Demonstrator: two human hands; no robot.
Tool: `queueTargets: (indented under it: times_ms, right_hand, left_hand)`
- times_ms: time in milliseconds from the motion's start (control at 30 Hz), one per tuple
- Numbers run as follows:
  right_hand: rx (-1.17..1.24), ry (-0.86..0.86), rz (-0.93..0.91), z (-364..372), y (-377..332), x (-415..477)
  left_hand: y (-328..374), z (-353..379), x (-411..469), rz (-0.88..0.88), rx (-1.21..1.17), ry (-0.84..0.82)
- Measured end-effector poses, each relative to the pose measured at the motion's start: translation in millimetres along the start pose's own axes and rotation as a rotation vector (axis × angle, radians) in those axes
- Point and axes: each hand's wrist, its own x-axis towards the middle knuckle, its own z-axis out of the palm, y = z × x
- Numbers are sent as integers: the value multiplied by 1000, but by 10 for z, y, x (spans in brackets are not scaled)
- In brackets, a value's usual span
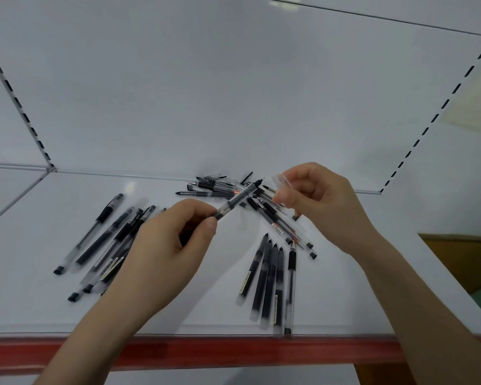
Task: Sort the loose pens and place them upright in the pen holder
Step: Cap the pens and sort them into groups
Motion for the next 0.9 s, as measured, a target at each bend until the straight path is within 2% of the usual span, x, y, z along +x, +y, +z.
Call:
queueTargets:
  times_ms: [167, 567, 767, 900]
  right_hand:
    - [-45, -26, -87, -52, -59, 23]
    - [-204, -152, -131, -63, -128, 61]
    - [-206, -247, -116, -30, -126, 57]
    - [-54, -238, -79, 7, -147, 53]
  left_hand:
    - [27, -8, 2, 10, 43, -19]
    - [-3, -41, -9, 25, 91, -42]
    - [-5, -19, -18, 41, 106, -65]
    - [-17, 2, -4, 71, 136, -61]
